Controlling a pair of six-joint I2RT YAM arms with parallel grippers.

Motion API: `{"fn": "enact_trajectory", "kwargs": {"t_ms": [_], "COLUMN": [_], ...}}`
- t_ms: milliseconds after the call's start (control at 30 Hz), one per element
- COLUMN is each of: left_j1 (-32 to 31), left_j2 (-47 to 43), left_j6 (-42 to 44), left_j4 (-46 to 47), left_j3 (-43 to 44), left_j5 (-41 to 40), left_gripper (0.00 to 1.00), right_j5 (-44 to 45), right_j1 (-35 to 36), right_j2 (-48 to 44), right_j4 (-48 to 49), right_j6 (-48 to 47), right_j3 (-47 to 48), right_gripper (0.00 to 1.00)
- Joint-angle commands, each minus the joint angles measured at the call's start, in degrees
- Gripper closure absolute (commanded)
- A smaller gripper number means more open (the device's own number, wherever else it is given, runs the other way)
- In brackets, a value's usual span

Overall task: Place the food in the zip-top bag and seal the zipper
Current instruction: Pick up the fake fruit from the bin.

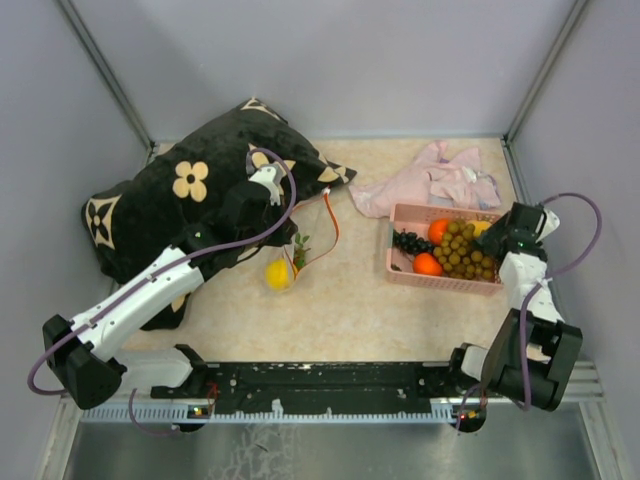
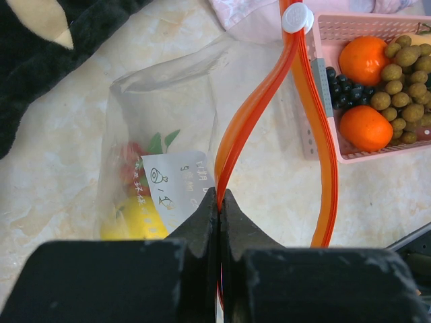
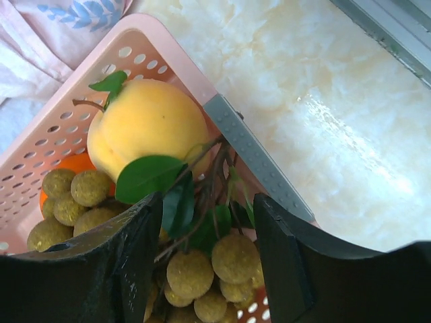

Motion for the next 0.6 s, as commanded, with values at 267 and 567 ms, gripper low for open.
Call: {"fn": "enact_trajectory", "kwargs": {"t_ms": [267, 567], "left_j1": [0.5, 0.7], "left_j2": [-1.0, -0.8], "left_j6": [0.4, 0.4], "left_j4": [1.7, 1.7], "left_j3": [-0.6, -0.5], "left_j5": [0.4, 0.8], "left_gripper": [1.00, 1.00], "right_j5": [-2.9, -7.1], "right_j1": [-1.2, -1.3], "right_j2": [7.8, 9.7], "right_j4": [14.6, 20.1], "right_j6": [6.5, 2.2], "right_j3": [-3.9, -6.8], "right_gripper": [0.37, 0.50]}}
